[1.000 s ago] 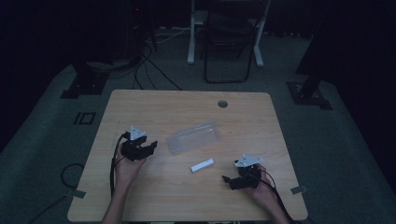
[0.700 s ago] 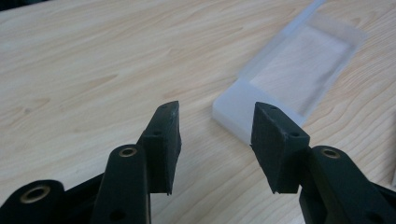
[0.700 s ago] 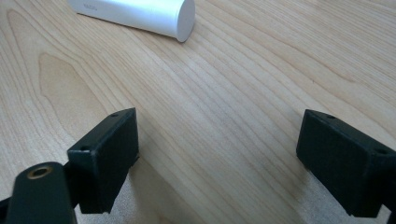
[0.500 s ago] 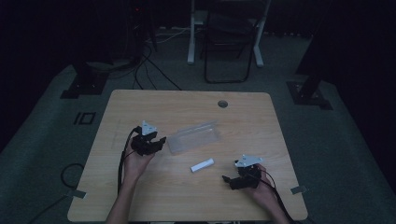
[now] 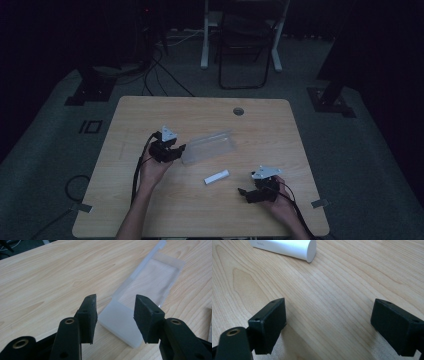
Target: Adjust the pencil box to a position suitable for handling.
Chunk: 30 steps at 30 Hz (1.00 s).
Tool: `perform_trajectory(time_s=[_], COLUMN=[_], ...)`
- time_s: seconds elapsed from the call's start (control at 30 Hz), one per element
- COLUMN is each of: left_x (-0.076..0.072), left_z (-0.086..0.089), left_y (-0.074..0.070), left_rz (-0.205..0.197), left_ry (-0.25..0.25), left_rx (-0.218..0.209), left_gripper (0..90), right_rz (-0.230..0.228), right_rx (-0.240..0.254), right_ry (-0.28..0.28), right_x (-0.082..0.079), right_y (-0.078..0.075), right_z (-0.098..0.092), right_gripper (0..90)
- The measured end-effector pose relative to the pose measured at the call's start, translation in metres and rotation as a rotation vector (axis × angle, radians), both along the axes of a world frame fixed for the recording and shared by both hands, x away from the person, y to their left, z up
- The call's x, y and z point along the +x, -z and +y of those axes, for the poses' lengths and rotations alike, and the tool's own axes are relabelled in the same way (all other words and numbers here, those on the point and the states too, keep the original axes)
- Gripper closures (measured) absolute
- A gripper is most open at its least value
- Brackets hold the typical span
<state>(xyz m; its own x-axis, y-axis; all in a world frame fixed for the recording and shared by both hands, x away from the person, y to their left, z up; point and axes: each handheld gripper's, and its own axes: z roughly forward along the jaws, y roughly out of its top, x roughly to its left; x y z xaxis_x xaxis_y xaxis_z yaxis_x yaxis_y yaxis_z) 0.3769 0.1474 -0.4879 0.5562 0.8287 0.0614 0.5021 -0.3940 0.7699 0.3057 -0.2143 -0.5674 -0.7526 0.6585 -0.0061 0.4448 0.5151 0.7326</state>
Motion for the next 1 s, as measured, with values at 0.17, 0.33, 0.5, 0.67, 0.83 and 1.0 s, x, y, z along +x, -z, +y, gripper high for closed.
perform_trajectory(time_s=[0.17, 0.33, 0.5, 0.67, 0.83, 1.0], left_x=[0.004, 0.009, 0.014, 0.021, 0.029, 0.033], left_z=[-0.004, -0.008, -0.013, -0.02, -0.026, -0.034], left_y=[0.002, 0.001, 0.001, 0.002, 0.002, 0.006], left_rz=[-0.007, -0.005, -0.01, -0.014, -0.02, -0.027], left_ry=[0.001, 0.019, 0.042, 0.058, 0.07, 0.078], left_rx=[0.0, 0.013, 0.039, 0.069, 0.091, 0.126], left_gripper=[49.2, 47.0, 46.6, 46.7, 46.7, 47.8], right_rz=[0.0, -0.001, 0.001, 0.0, 0.002, 0.001], right_rx=[0.0, 0.0, 0.0, 0.0, 0.001, 0.001], right_ry=[0.0, -0.001, 0.001, 0.0, 0.002, 0.002], right_x=[0.0, 0.0, 0.0, 0.0, 0.0, 0.0], right_y=[0.0, 0.0, 0.0, 0.0, 0.0, 0.0], right_z=[0.0, 0.0, 0.0, 0.0, 0.0, 0.0], right_gripper=[12.9, 12.9, 12.9, 12.9, 12.9, 12.9])
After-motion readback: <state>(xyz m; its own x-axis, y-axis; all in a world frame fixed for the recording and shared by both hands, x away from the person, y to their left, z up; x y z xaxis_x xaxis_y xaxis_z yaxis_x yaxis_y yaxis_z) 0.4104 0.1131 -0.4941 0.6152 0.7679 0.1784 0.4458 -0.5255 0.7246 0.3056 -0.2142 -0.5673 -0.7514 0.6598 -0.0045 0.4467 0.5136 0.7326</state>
